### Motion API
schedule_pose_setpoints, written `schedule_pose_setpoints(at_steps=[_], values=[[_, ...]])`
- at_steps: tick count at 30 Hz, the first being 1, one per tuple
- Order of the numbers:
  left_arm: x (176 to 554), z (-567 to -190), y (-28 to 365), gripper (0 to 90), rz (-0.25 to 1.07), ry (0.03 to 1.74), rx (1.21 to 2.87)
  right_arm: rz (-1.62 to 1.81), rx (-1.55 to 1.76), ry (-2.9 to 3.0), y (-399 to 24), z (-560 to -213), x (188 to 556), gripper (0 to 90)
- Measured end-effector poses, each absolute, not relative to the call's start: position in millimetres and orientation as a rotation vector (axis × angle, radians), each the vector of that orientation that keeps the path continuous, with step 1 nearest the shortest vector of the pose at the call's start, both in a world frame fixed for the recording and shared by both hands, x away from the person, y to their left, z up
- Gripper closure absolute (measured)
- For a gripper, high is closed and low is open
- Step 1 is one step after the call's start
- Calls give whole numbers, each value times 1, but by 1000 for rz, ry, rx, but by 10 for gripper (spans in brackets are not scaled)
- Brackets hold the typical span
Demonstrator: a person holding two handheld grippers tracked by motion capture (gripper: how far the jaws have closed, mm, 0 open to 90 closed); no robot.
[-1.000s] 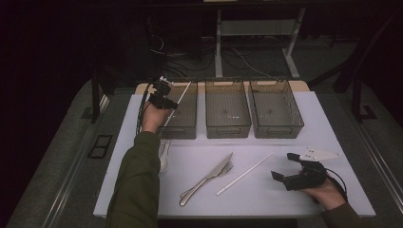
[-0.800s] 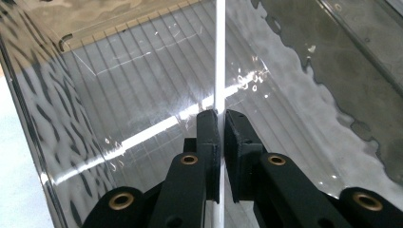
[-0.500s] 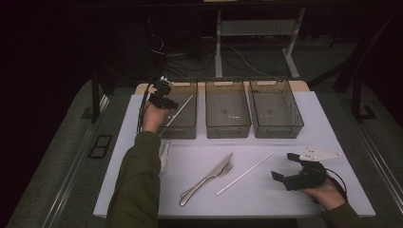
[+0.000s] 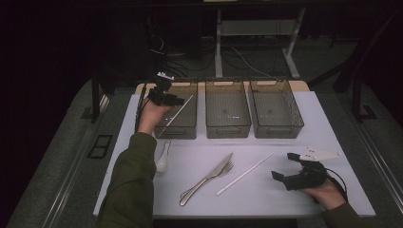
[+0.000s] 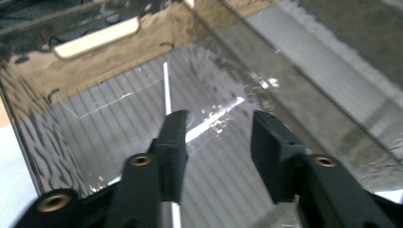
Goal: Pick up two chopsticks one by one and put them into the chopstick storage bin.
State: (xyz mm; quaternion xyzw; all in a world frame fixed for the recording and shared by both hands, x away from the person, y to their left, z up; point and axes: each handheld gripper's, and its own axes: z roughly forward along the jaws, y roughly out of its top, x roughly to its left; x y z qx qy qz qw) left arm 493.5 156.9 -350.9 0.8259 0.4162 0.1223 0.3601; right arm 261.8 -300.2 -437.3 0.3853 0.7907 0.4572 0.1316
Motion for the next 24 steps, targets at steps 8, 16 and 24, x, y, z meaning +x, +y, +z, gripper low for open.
schedule_pose_setpoints(at_steps=[8,16,24], values=[[473,-332,143,441,278,965,2145,1328,1117,2291,-301,-437,262,20],[445,-314,120,398,260,842,2141,1332,1113,2289,-301,-436,261,20],[417,-309,95,367,245,746,2167,1337,1107,2287,-302,-435,260,20]])
